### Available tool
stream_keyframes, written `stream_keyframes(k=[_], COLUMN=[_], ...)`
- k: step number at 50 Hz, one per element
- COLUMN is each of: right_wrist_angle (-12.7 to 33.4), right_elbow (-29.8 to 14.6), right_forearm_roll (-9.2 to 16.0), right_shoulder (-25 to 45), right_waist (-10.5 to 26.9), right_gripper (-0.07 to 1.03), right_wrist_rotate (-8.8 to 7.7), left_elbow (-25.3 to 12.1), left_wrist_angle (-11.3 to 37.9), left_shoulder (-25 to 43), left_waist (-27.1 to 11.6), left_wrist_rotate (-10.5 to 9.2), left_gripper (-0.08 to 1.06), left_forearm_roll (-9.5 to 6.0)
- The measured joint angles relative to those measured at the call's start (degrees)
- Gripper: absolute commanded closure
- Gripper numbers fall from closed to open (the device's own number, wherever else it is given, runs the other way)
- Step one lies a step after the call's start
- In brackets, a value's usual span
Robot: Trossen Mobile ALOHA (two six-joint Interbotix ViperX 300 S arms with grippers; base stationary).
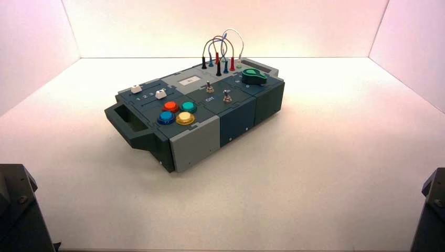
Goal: Pull the white wire.
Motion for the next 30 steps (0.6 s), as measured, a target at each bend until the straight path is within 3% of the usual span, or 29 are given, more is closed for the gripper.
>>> stream_keyframes(k=[21,27,30], right_wrist_angle=[-0.1,-0.9,-1.7], right_elbow=[0.0,0.0,0.0], right_forearm_roll=[0.0,0.0,0.1], right_shoulder=[0.3,0.4,0.9], right_waist=[0.4,2.9,6.0], right_gripper=[0.99,0.98,0.98], right_wrist_rotate=[-0.18,-0.26,-0.26], left_elbow=[0.0,0.0,0.0], left_wrist_angle=[0.0,0.0,0.0], left_shoulder=[0.0,0.1,0.3], left_waist=[-0.1,0.0,0.0], left_wrist_rotate=[0.09,0.09,0.0], left_gripper=[1.01,1.01,1.01], left_forearm_roll=[0.0,0.0,-0.09])
